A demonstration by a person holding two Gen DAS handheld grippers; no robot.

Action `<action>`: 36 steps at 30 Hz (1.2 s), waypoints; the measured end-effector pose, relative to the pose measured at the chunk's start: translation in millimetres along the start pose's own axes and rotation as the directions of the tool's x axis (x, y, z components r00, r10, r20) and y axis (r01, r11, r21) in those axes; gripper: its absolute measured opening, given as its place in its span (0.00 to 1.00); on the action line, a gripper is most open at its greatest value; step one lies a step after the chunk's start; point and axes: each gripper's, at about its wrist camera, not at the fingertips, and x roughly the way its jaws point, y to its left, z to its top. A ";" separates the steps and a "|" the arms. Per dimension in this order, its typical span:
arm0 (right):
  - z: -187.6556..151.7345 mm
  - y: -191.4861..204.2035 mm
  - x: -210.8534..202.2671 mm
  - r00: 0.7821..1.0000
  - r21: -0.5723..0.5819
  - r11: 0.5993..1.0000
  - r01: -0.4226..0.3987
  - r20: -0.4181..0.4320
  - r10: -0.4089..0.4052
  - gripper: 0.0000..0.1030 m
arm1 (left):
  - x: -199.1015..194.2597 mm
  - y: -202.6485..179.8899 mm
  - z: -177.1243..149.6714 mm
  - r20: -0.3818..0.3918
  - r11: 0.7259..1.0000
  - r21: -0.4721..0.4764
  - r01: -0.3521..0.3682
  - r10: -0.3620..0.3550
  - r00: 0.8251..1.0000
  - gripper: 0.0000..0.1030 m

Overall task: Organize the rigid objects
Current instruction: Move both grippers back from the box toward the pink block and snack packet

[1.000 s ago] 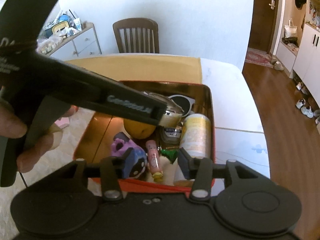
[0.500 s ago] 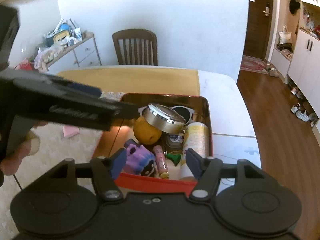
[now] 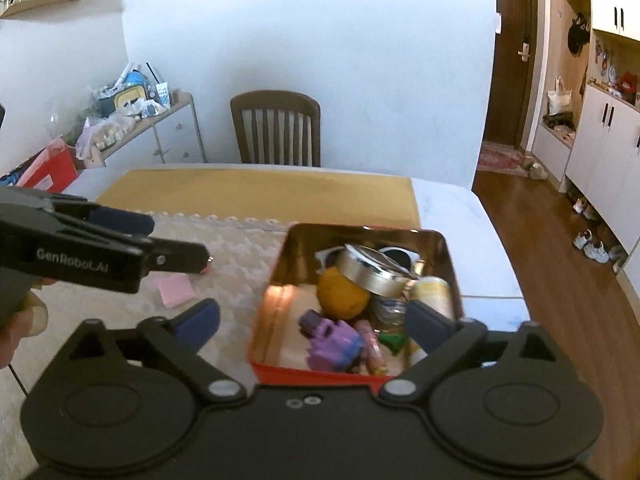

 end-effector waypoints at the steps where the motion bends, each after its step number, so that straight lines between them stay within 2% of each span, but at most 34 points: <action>1: 0.0 5.2 0.2 1.000 0.002 1.000 -0.004 0.004 0.004 1.00 | -3.4 4.8 -3.1 0.007 1.000 0.005 -0.006 0.006 1.000 0.81; 8: 4.9 43.2 11.4 1.000 0.022 1.000 -0.006 0.001 0.006 1.00 | -17.4 41.0 -21.4 0.011 1.000 0.025 -0.012 0.012 1.000 0.81; 16: 18.6 72.2 34.4 1.000 0.067 0.998 -0.014 -0.010 0.015 1.00 | -14.7 76.6 -43.6 0.007 0.998 0.054 -0.014 0.013 1.000 0.85; 17: 21.4 75.5 38.3 1.000 0.068 0.998 -0.017 -0.012 0.018 1.00 | -13.7 80.3 -46.1 0.012 0.998 0.056 -0.007 0.007 1.000 0.86; 19: 26.6 82.0 46.4 1.000 0.065 0.998 -0.017 -0.021 0.018 1.00 | -12.0 87.7 -51.5 0.022 0.999 0.055 0.003 -0.004 1.000 0.99; 21: 32.7 89.5 55.5 0.999 0.060 0.998 -0.017 -0.030 0.019 1.00 | -9.9 94.5 -55.0 0.039 0.999 0.045 0.009 -0.011 0.999 1.00; 27: 46.0 106.5 91.0 0.995 0.052 0.998 -0.037 -0.094 0.042 1.00 | 9.5 107.7 -64.5 0.035 0.998 0.045 0.040 -0.042 0.999 1.00; 32: 52.9 113.7 129.8 0.984 0.068 0.996 -0.054 -0.169 0.065 1.00 | 30.5 111.6 -72.9 0.001 0.995 0.058 0.081 -0.082 0.997 1.00; 36: 55.8 119.1 158.1 0.973 0.074 0.996 -0.054 -0.222 0.069 1.00 | 44.7 110.0 -78.1 0.007 0.994 0.076 0.077 -0.078 0.997 1.00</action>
